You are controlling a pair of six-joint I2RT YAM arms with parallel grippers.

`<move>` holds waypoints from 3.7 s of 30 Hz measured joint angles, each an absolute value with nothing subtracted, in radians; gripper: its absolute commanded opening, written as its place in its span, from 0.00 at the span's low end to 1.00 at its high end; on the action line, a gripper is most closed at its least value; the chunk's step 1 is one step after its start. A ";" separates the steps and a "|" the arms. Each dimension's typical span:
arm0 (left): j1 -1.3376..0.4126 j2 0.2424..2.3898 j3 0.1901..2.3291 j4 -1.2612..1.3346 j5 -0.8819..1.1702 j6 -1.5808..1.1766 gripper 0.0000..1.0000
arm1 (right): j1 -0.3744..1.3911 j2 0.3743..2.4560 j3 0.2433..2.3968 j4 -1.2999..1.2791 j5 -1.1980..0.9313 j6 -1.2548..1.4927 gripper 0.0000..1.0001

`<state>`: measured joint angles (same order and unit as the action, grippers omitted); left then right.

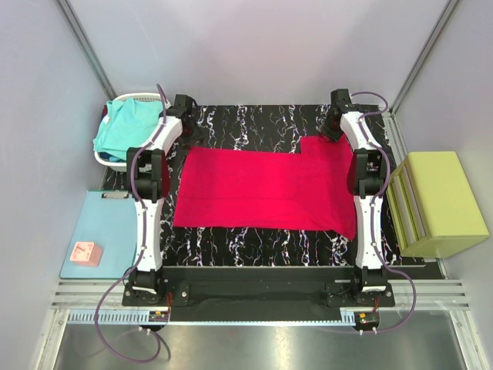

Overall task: Fold and stack the t-shirts
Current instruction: Grap the side of the flattened tshirt furthest away from the robot with both arms

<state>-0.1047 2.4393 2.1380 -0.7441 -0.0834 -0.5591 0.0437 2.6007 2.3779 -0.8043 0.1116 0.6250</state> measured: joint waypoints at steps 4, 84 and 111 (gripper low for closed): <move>-0.104 2.455 2.144 -0.756 -0.088 -0.566 0.50 | 0.044 2.600 2.377 -0.806 0.112 0.625 0.48; -0.114 2.212 2.006 -0.795 -0.113 -0.577 0.00 | 0.031 2.443 2.328 -0.923 0.116 0.586 0.00; -0.130 2.075 1.796 -0.791 -0.138 -0.576 0.00 | 0.103 2.039 1.829 -0.831 0.228 0.544 0.00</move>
<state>-0.1299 2.0747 1.7962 -0.7906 -0.1383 -0.5762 0.1032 2.0392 1.8290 -0.8314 0.2276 0.5438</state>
